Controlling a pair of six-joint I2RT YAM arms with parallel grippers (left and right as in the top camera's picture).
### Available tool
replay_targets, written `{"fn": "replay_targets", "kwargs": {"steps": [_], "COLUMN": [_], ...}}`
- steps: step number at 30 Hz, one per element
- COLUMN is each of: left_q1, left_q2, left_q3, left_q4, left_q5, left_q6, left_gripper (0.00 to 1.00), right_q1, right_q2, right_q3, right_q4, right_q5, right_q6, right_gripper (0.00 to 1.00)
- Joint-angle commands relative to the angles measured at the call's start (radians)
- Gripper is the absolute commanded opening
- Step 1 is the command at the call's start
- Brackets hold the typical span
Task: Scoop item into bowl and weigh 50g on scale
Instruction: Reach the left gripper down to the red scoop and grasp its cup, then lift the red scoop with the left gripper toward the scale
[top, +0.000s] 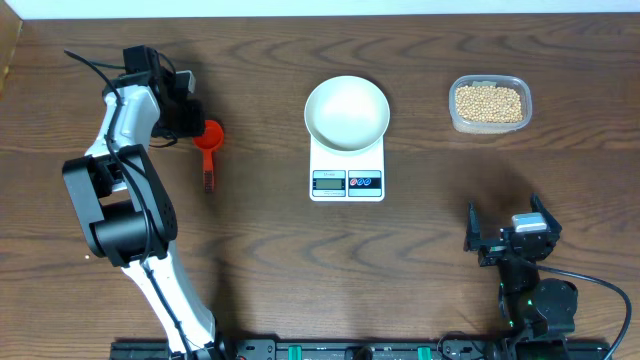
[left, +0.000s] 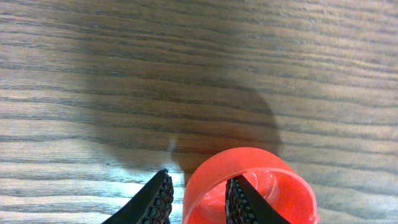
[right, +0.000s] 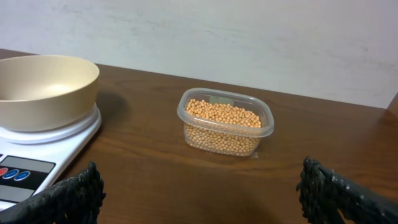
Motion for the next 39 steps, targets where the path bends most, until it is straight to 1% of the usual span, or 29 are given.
{"fn": "replay_targets", "kwargs": {"steps": [1, 2, 8, 14, 22, 23, 24, 29, 31, 33, 37, 39], "left_q1": [-0.004, -0.004, -0.004, -0.004, -0.004, -0.004, -0.004, -0.004, -0.004, -0.004, -0.004, -0.005], "left_q2": [0.030, 0.032, 0.042, 0.073, 0.073, 0.073, 0.073, 0.065, 0.037, -0.005, -0.152, -0.266], "left_q3": [-0.013, -0.013, -0.013, -0.013, -0.013, -0.013, -0.013, -0.012, -0.012, -0.012, -0.012, -0.012], "left_q4": [0.008, 0.011, 0.011, 0.011, 0.012, 0.012, 0.012, 0.009, -0.002, -0.015, -0.060, -0.111], "left_q5": [0.011, 0.011, -0.005, -0.008, -0.007, -0.007, -0.007, -0.007, -0.005, 0.028, 0.113, 0.194], "left_q6": [-0.090, -0.108, -0.127, -0.179, -0.187, -0.194, -0.210, -0.297, -0.344, -0.358, -0.358, -0.362], "left_gripper": [0.28, 0.25, 0.22, 0.22, 0.22, 0.14, 0.08, 0.07, 0.07, 0.07, 0.07, 0.07], "right_q1": [0.009, 0.009, 0.009, 0.009, 0.009, 0.009, 0.009, 0.009, 0.009, 0.009, 0.009, 0.009], "right_q2": [-0.005, -0.005, -0.005, -0.005, -0.005, -0.005, -0.005, -0.005, -0.005, -0.005, -0.005, -0.005], "right_q3": [-0.002, -0.002, -0.002, -0.002, -0.002, -0.002, -0.002, -0.002, -0.002, -0.002, -0.002, -0.002], "right_q4": [-0.005, -0.005, -0.005, -0.005, -0.005, -0.005, -0.005, -0.005, -0.005, -0.005, -0.005, -0.005], "right_q5": [0.003, 0.002, 0.003, 0.003, 0.003, 0.002, 0.002, 0.002, 0.002, 0.003, 0.003, 0.003], "right_q6": [-0.007, -0.007, -0.007, -0.007, -0.007, -0.007, -0.007, -0.007, -0.007, -0.007, -0.007, -0.007], "right_gripper": [0.99, 0.99, 0.99, 0.99, 0.99, 0.99, 0.99, 0.99, 0.99, 0.99, 0.99, 0.99]}}
